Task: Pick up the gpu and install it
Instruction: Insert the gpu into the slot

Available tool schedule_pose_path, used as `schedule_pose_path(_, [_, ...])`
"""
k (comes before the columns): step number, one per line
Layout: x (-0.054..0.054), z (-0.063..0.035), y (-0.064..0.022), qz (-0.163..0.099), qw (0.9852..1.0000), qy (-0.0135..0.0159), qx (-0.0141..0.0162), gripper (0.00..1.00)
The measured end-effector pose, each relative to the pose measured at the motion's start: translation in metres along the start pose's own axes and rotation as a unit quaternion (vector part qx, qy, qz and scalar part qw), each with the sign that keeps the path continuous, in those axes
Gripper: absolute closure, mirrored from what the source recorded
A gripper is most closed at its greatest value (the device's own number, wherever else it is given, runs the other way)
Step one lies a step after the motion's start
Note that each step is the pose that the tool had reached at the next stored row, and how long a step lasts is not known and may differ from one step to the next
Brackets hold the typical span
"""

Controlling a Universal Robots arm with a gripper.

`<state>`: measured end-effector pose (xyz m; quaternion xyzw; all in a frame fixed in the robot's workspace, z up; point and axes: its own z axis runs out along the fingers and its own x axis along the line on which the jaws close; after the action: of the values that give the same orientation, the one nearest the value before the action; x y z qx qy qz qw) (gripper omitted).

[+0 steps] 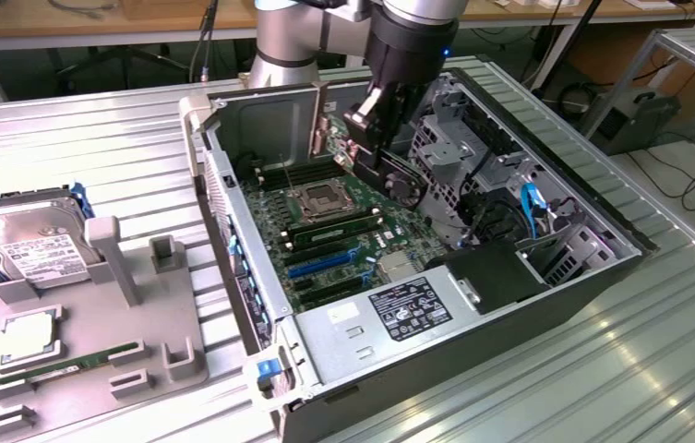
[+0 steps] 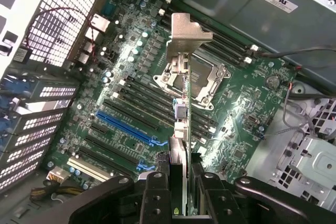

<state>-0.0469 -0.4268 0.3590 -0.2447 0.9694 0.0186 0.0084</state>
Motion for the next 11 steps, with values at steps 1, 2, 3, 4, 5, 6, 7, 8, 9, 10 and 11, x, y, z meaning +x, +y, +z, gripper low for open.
schedule_pose_path(1, [0.0, 0.0, 0.0, -0.002, 1.0, 0.0001, -0.0001, 0.74])
schedule_pose_path(2, [0.0, 0.0, 0.0, -0.004, 1.0, 0.0001, -0.0001, 0.74])
schedule_pose_path(3, [0.0, 0.0, 0.0, -0.008, 1.0, 0.0003, -0.0002, 0.74])
schedule_pose_path(4, [0.0, 0.0, 0.0, -0.011, 0.9999, 0.0003, -0.0003, 0.74])
schedule_pose_path(5, [0.0, 0.0, 0.0, -0.013, 0.9999, 0.0004, -0.0003, 0.74])
schedule_pose_path(6, [0.0, 0.0, 0.0, -0.016, 0.9999, 0.0005, -0.0004, 0.74])
schedule_pose_path(7, [0.0, 0.0, 0.0, -0.018, 0.9998, 0.0005, -0.0005, 0.74])
schedule_pose_path(8, [0.0, 0.0001, 0.0, -0.02, 0.9998, 0.0006, -0.0006, 0.74])
schedule_pose_path(9, [0.0, 0.0001, 0.0, -0.022, 0.9997, 0.0006, -0.0006, 0.74])
schedule_pose_path(10, [0.0, 0.0001, 0.0, -0.025, 0.9997, 0.0007, -0.0007, 0.74])
schedule_pose_path(11, [0.0, 0.0001, 0.0, -0.027, 0.9996, 0.0008, -0.0007, 0.74])
